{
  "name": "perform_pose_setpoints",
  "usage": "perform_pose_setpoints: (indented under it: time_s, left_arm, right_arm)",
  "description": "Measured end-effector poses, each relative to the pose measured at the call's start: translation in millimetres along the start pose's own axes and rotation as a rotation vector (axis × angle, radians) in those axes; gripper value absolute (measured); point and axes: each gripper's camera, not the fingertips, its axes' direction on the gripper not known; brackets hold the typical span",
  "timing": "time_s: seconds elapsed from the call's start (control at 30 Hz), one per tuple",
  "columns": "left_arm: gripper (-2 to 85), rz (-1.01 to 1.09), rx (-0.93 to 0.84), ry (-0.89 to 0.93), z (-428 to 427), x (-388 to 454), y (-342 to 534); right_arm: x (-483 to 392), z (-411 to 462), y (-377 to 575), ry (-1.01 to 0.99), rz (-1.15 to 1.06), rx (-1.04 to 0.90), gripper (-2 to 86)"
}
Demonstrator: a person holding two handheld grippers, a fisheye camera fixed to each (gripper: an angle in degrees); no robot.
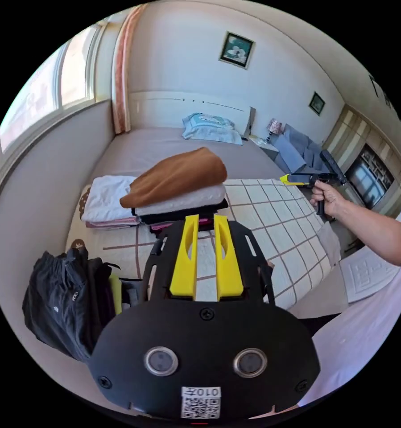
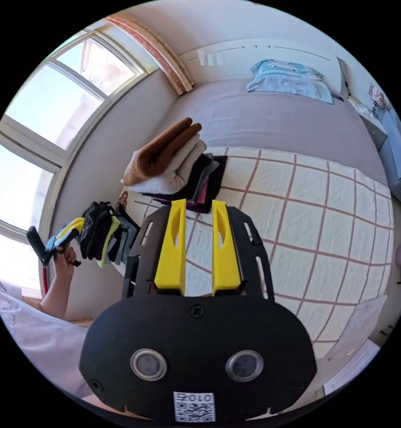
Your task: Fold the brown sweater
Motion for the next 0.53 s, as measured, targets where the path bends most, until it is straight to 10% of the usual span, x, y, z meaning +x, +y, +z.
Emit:
perform_pose_setpoints:
  time_s: [0.23,0.53]
  left_arm:
    - [0.8,0.435,0.055,0.065,-54.3,171.5,-55.2]
    - [0.0,0.795,0.243,0.430,-90.8,385.5,-151.6]
  right_arm:
    - [19.2,-31.2,167.0,0.071,0.140,0.081,7.2]
    - [18.7,-66.3,305.8,0.678,0.367,0.241,4.4]
